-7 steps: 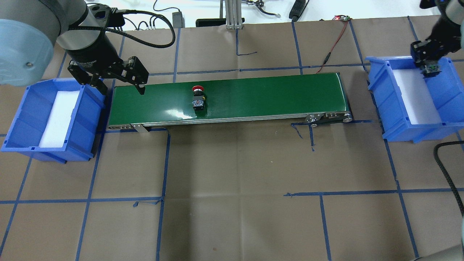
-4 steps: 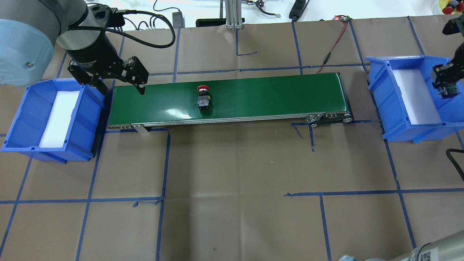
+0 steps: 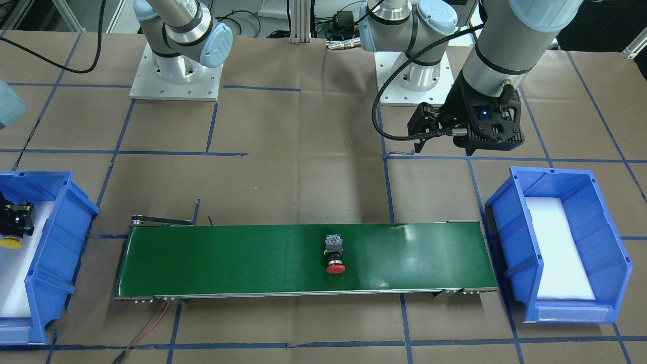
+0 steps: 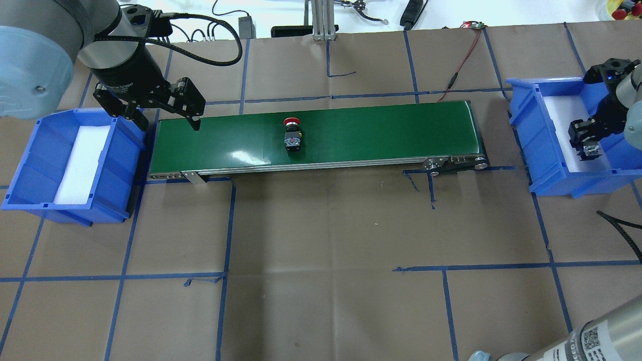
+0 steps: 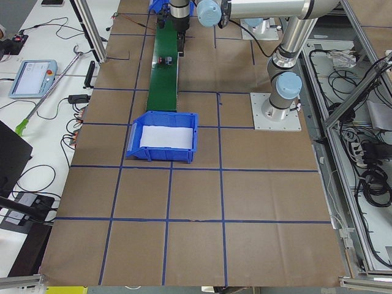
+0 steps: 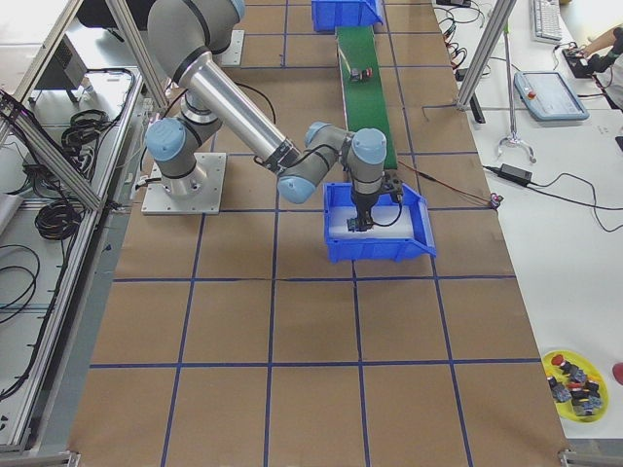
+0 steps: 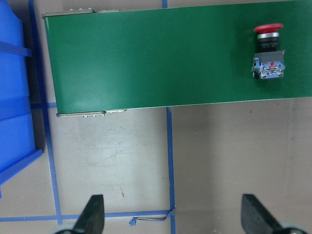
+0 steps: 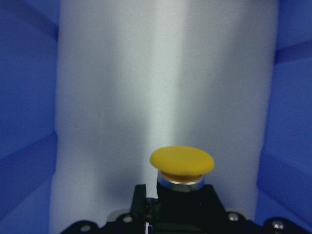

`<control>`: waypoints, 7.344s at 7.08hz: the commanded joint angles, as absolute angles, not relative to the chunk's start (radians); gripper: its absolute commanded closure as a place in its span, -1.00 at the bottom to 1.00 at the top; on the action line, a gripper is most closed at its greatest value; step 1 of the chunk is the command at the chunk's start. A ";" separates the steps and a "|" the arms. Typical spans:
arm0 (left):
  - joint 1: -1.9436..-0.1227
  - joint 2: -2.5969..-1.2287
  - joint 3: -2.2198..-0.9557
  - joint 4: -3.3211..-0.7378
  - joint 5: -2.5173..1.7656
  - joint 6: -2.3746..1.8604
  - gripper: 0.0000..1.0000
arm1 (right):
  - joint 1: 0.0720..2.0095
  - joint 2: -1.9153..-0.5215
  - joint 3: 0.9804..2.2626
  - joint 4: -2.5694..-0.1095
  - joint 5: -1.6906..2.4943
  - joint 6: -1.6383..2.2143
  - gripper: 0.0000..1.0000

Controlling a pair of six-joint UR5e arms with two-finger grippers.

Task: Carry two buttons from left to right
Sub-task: 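Carry the yellow button to the empty blue bin with the right gripper, then release the yellow button in the bin and raise the right gripper, then move the right gripper to the red button on the belt and grasp it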

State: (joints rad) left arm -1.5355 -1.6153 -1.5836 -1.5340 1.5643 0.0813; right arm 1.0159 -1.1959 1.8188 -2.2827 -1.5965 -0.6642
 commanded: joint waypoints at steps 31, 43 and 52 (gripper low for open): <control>-1.536 -1.614 -1.582 -1.534 1.563 0.081 -1.00 | 1.578 -1.246 1.522 -1.906 -1.592 0.057 -0.97; -1.536 -1.614 -1.580 -1.534 1.563 0.081 -1.00 | 1.595 -1.111 1.595 -2.048 -1.534 0.063 -0.97; -1.536 -1.615 -1.580 -1.534 1.563 0.081 -1.00 | 1.475 -1.262 1.562 -1.964 -1.600 -0.091 0.89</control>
State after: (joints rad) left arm -1.5355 -1.6144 -1.5800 -1.5340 1.5631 0.0813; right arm 1.5343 -1.1900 1.5772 -1.9987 -1.5931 -0.0363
